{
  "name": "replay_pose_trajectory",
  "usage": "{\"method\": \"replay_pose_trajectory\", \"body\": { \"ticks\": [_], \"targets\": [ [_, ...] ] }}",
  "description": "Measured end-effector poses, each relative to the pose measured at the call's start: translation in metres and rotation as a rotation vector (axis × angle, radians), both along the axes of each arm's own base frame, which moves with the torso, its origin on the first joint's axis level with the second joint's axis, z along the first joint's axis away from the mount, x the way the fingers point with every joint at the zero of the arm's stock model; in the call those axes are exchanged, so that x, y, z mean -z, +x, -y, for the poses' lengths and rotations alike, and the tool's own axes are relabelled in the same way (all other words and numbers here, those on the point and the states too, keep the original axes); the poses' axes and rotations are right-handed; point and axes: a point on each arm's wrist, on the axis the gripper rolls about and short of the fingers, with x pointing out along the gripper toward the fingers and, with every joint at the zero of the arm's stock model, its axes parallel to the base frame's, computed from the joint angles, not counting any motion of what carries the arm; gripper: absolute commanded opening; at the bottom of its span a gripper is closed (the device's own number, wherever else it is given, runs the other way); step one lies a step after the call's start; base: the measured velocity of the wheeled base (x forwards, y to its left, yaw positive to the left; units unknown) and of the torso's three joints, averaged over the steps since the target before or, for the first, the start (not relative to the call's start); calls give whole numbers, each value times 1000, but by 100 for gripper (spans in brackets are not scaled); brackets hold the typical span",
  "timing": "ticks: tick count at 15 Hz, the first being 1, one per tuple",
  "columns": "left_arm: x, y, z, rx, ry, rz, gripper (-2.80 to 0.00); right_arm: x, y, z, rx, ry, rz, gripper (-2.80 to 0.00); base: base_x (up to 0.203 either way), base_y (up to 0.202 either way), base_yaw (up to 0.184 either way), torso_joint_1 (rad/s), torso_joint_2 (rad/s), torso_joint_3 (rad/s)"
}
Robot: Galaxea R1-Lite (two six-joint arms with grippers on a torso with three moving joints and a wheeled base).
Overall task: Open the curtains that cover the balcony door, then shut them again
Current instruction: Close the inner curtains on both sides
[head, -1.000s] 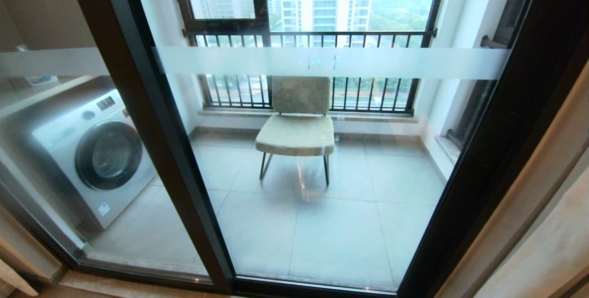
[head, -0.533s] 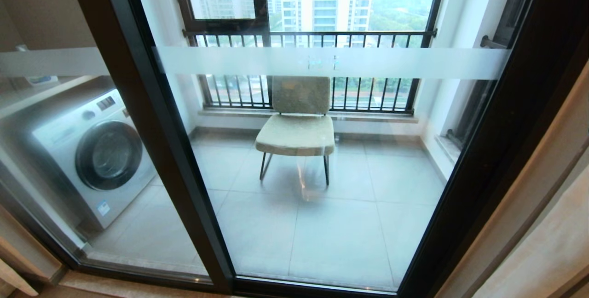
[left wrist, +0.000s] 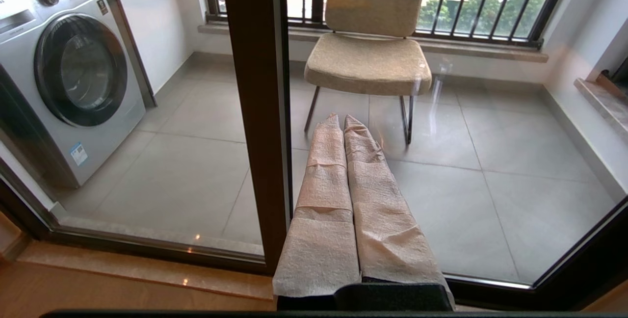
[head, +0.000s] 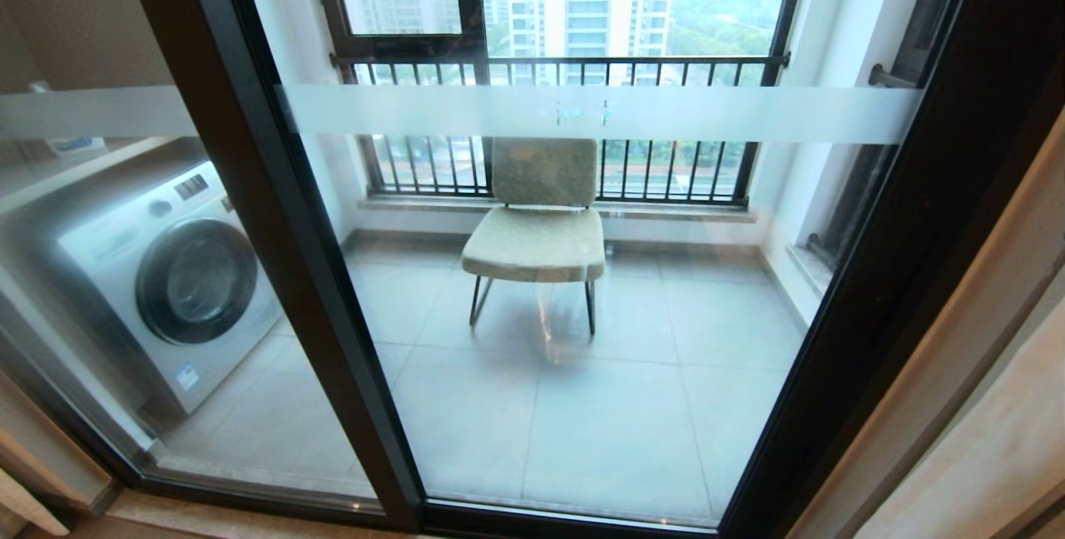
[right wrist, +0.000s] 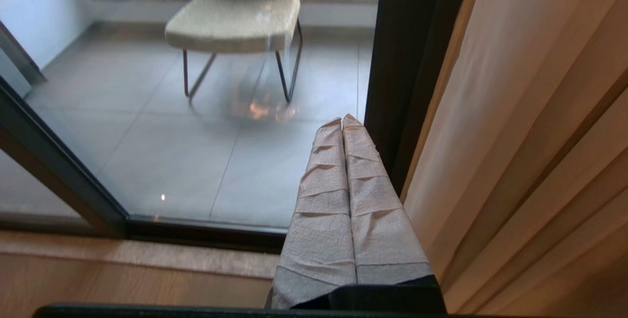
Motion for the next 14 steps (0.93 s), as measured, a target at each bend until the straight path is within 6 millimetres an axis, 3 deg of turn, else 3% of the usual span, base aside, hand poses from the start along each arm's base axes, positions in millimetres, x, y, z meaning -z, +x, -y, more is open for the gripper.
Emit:
{"method": "replay_pose_trajectory", "body": {
  "ticks": [5, 14],
  "targets": [
    [0, 0, 0, 0, 0, 0, -280, 1, -7, 0, 0, 0, 95, -280, 0, 0, 0, 0, 0, 0],
    [0, 0, 0, 0, -1, 0, -280, 1, -7, 0, 9, 40, 108, -280, 0, 0, 0, 0, 0, 0]
  ]
}}
